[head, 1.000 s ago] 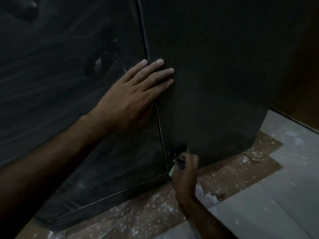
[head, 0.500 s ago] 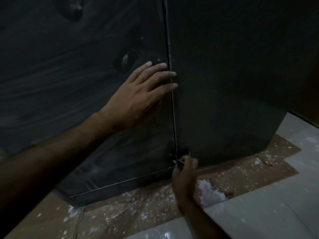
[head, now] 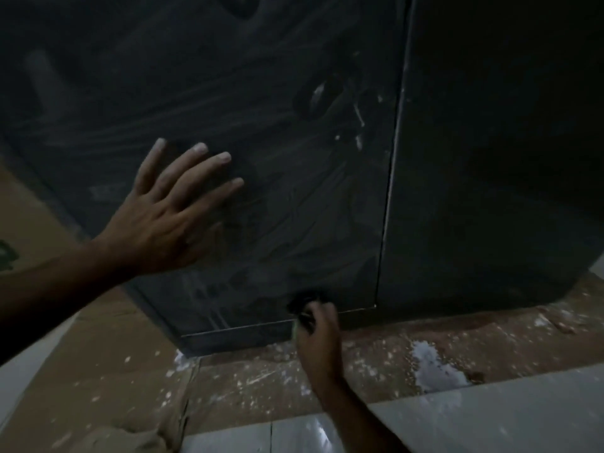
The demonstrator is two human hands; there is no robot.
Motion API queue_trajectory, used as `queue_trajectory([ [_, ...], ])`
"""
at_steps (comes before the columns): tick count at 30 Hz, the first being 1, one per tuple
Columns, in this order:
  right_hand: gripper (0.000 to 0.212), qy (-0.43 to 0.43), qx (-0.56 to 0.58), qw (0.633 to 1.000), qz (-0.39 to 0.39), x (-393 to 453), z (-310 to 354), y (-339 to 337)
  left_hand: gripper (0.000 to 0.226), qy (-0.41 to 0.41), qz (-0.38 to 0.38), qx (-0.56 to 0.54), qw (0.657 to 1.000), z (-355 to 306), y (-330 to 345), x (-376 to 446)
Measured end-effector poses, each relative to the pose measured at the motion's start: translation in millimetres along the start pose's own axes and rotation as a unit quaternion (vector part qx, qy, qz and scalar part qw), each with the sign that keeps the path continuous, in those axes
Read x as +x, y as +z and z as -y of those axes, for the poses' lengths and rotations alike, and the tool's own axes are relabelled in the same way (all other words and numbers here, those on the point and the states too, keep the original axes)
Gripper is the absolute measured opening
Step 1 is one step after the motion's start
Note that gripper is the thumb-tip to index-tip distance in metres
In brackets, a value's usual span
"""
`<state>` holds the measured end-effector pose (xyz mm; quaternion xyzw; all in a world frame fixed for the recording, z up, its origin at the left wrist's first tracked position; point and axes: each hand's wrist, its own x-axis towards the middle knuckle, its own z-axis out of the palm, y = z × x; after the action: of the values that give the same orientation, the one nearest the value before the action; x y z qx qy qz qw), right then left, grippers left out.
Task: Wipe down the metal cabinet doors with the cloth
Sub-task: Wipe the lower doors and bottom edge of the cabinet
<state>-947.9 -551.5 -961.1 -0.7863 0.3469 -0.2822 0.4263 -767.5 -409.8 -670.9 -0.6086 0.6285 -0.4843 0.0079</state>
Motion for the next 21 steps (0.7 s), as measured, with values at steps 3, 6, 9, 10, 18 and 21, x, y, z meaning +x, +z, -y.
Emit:
queue_trajectory([
  [3, 0.026, 0.029, 0.047, 0.998, -0.010, 10.2, -8.0, -6.7, 0.068, -0.001, 0.023, 0.007, 1.000, 12.0, 12.5, -21.9],
  [6, 0.035, 0.152, 0.067, 0.967, -0.193, 22.8, -48.4, -39.9, 0.071, 0.022, 0.027, 0.024, 0.999, 25.0, 20.6, -28.0],
  [9, 0.042, 0.125, 0.014, 0.963, -0.239, 16.3, -42.4, -19.4, 0.074, 0.036, 0.031, 0.046, 0.998, 28.8, 30.1, -28.1],
  [10, 0.040, 0.097, 0.015, 0.973, -0.211, 10.7, -28.2, -2.5, 0.075, 0.035, 0.033, 0.049, 0.998, 30.2, 31.6, -27.7],
  [18, 0.037, 0.134, 0.103, 0.977, -0.128, 5.4, -22.9, 1.0, 0.077, 0.046, 0.056, 0.064, 0.995, 31.9, 24.6, -27.8],
  [21, 0.039, 0.209, 0.129, 0.942, -0.228, 24.0, -51.1, -29.4, 0.077, 0.043, 0.054, 0.062, 0.996, 30.5, 26.1, -28.8],
])
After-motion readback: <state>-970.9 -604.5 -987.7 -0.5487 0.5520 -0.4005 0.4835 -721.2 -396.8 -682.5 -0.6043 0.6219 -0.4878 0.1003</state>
